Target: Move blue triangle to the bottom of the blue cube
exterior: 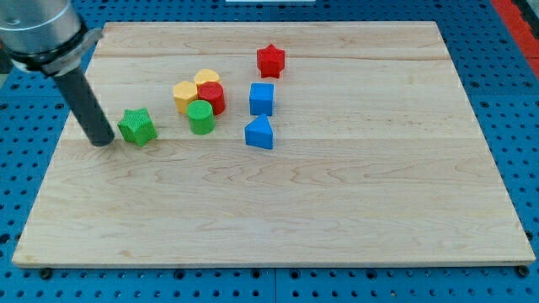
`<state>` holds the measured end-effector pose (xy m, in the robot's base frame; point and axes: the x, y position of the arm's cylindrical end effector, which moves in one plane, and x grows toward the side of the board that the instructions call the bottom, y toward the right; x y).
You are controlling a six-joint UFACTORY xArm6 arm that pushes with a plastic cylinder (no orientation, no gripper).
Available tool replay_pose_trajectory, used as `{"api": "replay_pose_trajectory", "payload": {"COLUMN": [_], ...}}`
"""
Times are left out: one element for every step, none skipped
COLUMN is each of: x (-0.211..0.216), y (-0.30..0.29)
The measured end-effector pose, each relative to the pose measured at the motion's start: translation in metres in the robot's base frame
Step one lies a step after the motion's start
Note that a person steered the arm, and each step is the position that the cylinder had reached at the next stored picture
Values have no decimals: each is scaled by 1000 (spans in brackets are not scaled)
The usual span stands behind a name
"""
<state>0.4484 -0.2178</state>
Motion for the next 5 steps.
{"api": "replay_pose_trajectory", "payload": {"x": [-8,-21,-24,-24,14], "y": [20,43,70,89,51]}}
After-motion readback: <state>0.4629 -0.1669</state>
